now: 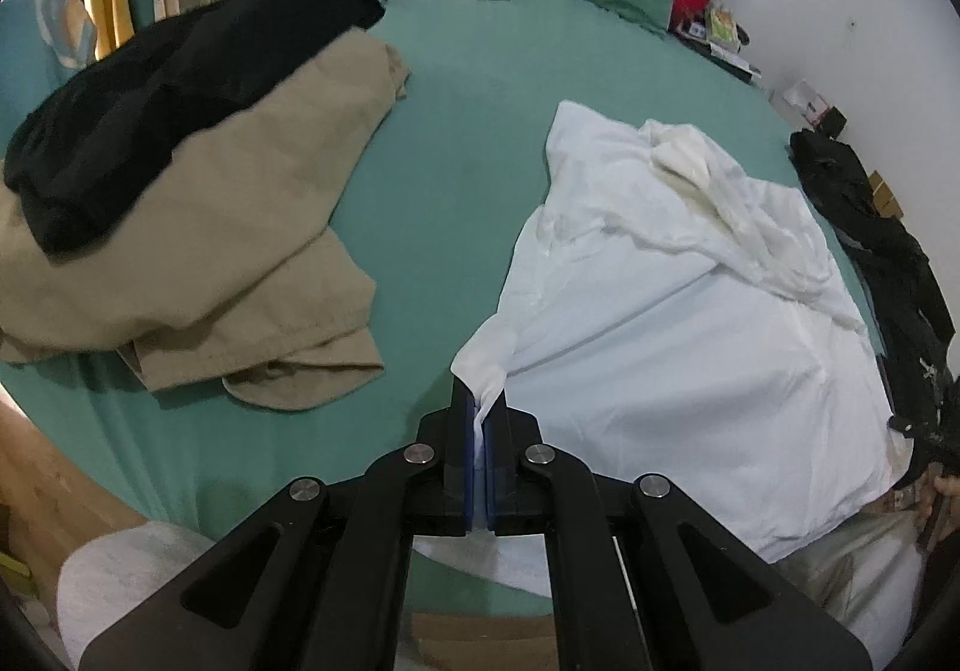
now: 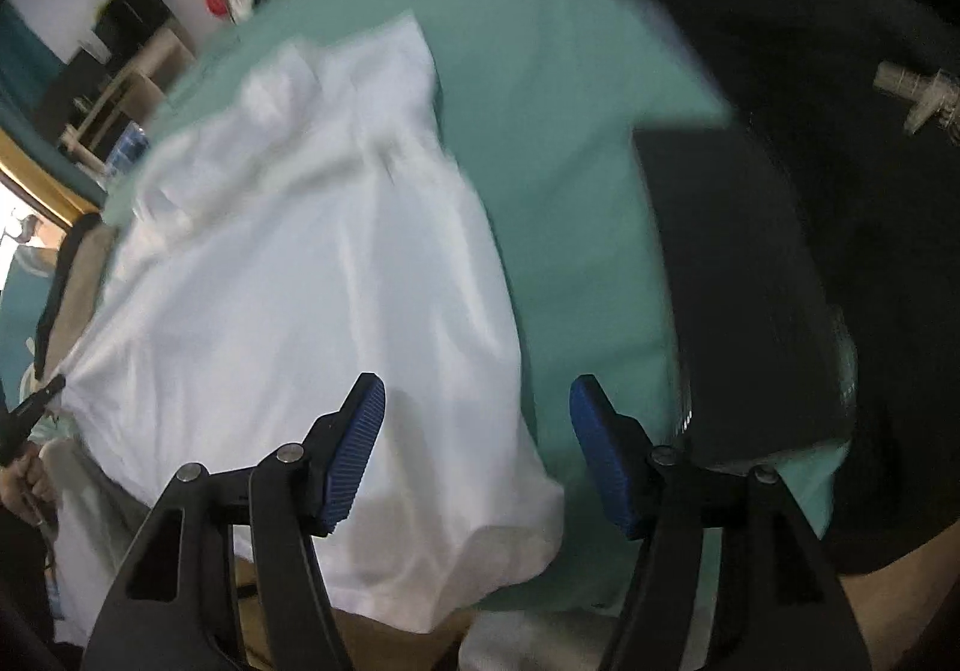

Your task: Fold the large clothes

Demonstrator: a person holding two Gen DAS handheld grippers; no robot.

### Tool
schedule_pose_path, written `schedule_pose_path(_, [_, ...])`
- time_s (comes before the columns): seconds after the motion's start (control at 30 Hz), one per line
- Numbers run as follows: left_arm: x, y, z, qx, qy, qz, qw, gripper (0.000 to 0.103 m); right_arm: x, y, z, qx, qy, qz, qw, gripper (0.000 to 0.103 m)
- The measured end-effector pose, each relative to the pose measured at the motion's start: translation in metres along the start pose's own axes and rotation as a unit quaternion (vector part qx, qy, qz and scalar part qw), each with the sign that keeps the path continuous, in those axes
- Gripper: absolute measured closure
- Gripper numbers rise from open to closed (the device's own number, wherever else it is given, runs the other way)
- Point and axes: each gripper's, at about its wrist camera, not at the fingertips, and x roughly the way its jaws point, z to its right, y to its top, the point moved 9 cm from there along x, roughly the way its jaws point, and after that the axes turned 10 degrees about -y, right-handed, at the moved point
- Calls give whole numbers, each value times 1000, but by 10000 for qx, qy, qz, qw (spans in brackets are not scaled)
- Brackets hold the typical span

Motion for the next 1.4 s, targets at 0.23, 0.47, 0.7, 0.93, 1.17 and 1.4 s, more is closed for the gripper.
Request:
schedule_pose_path(0.23, [-2, -8, 5, -1, -132, -94, 9999, 100, 6, -19, -20, -813, -476, -78, 9955, 71])
schedule_pose_path(0.47, [-34, 3, 24, 268, -296, 260, 9989, 100, -16, -31, -37, -414, 901, -143, 9950, 99])
schedule_pose_path(0.7, [-60, 32, 41, 295, -440, 626, 9966, 100, -78, 7, -15, 438, 1743, 752, 9808, 99])
schedule_pose_path(0.93, [-49, 83, 46, 101, -410, 932, 9948, 100, -108, 86, -27, 384, 1610, 1567, 9737, 99])
schedule_pose_path(1.17, [-12, 142, 39, -42, -251, 952, 9951, 100, -100, 159, -27, 438, 1473, 1967, 9683, 99])
schedule_pose_path(1.4, [57, 199, 39, -178, -163, 707, 9972, 100, -53, 228, -31, 612, 1427, 1838, 9706, 99])
